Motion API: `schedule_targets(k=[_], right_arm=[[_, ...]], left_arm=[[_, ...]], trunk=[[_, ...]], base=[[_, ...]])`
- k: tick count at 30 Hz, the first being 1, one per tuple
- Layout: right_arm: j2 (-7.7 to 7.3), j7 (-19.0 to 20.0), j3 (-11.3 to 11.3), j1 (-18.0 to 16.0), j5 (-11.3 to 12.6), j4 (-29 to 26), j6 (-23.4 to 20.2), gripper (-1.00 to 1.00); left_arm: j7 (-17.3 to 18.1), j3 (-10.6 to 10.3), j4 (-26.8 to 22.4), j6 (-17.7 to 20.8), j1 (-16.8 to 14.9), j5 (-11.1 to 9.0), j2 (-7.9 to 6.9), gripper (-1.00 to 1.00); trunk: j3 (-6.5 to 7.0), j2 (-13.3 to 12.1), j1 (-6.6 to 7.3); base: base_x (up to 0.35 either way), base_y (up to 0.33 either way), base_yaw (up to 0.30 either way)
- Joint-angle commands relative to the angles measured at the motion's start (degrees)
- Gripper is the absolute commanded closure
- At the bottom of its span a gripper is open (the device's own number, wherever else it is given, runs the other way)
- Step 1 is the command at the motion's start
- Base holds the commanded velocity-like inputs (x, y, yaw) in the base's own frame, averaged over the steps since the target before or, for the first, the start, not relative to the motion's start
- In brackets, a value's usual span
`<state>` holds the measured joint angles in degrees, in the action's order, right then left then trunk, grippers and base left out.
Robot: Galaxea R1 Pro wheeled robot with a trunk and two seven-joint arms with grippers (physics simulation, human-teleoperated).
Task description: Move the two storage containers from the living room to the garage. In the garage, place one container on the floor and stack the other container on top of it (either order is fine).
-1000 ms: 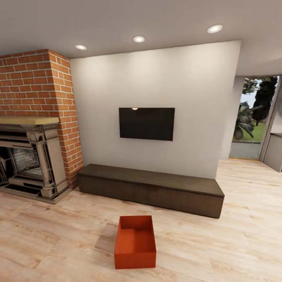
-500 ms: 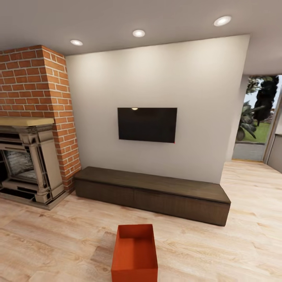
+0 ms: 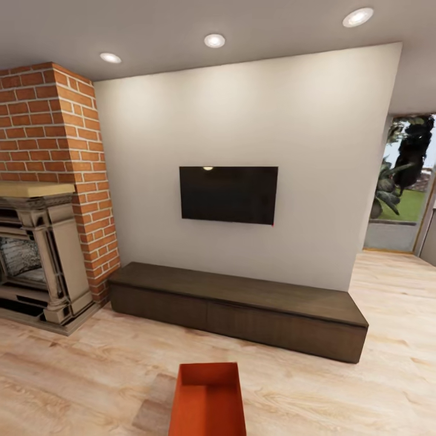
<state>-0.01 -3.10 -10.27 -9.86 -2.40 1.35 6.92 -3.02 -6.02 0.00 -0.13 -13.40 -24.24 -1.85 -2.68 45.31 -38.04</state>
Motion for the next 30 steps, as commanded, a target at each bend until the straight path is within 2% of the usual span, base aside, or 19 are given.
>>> schedule_targets(k=[1, 30], right_arm=[[0.01, -0.2, -0.3, -0.1, -0.2, 0.1, 0.3, -1.00], [0.08, -0.2, -0.5, -0.1, -0.3, 0.1, 0.2, -1.00]], left_arm=[[-0.1, -0.5, 0.0, 0.0, 0.0, -0.5, 0.00, -1.00], [-0.1, -0.5, 0.0, -0.5, 0.0, -0.5, 0.00, -1.00]], trunk=[[-0.10, 0.1, -0.05], [-0.10, 0.1, -0.05]], base=[[0.323, 0.000, 0.000], [0.307, 0.000, 0.000]])
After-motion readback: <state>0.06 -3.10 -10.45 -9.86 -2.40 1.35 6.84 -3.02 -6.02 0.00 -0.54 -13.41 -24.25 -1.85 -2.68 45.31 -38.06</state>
